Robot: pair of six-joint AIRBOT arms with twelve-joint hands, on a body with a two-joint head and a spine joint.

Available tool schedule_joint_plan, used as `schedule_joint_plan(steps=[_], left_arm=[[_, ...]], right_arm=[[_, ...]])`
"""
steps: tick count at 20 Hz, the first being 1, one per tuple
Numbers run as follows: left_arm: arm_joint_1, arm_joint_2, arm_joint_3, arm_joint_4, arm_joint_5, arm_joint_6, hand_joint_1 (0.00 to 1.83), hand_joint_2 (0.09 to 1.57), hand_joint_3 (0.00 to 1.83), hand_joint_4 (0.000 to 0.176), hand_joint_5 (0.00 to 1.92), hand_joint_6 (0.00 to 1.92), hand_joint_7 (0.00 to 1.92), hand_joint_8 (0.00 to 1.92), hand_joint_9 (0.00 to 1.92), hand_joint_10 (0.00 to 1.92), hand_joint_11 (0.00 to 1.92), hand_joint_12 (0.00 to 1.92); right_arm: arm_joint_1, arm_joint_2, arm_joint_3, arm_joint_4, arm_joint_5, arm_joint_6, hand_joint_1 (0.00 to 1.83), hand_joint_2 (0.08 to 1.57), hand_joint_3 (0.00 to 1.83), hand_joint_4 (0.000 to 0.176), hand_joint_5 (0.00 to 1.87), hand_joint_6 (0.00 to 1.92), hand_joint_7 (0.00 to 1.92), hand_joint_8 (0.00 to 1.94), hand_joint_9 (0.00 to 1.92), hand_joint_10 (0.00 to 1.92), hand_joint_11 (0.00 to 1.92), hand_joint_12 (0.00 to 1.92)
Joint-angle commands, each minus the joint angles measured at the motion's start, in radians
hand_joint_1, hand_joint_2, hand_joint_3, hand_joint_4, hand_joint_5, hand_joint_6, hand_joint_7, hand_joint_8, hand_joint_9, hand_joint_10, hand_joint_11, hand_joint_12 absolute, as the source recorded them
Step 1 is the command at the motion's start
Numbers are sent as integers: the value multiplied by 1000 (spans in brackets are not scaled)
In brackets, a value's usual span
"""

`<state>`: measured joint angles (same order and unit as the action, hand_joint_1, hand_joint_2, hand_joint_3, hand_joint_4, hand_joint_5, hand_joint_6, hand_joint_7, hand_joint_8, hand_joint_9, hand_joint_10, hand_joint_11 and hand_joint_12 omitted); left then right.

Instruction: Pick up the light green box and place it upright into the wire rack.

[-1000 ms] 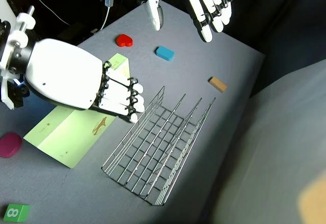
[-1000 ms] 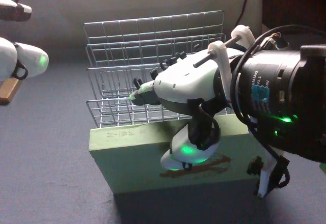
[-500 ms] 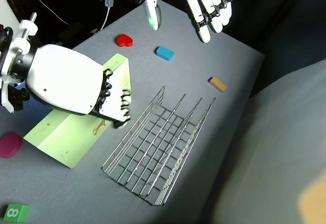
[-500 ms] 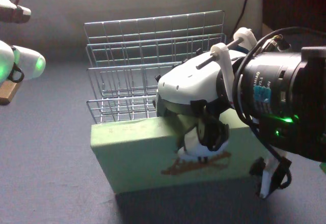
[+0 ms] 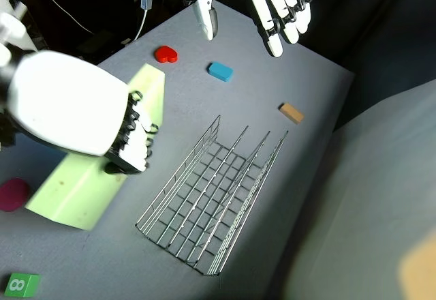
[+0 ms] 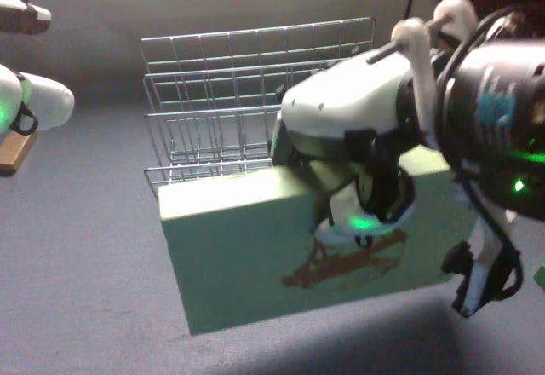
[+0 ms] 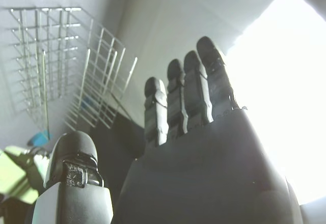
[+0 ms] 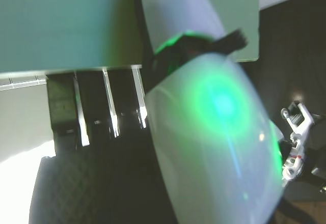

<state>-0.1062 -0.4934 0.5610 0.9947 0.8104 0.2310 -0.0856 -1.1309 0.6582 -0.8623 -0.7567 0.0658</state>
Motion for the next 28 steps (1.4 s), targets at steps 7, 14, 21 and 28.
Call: schedule_joint_plan(steps=[7, 14, 21, 28], left_arm=[[-12, 38, 4, 72, -48, 1, 113, 1223, 1, 111, 198, 0, 137, 0, 100, 0, 0, 463], [-11, 38, 3, 71, -49, 1, 108, 1225, 1, 111, 188, 0, 144, 3, 106, 3, 0, 423], [-11, 37, 2, 71, -49, 1, 84, 1236, 2, 112, 193, 1, 136, 2, 109, 1, 0, 460], [-11, 37, -7, 71, -53, 1, 85, 1235, 0, 112, 185, 0, 132, 0, 110, 1, 0, 443]], right_arm=[[164, 61, -11, -96, -43, -82, 1200, 1174, 0, 0, 855, 1072, 895, 1280, 721, 1303, 661, 1606], [275, -50, 116, -78, -66, -157, 1200, 1176, 1, 0, 845, 1083, 898, 1280, 720, 1305, 660, 1608], [240, -166, 209, -112, -77, -134, 1197, 1180, 1, 0, 832, 1101, 892, 1289, 718, 1306, 660, 1610], [189, -242, 271, -123, -53, -85, 1195, 1180, 1, 0, 832, 1111, 891, 1279, 718, 1303, 659, 1611]])
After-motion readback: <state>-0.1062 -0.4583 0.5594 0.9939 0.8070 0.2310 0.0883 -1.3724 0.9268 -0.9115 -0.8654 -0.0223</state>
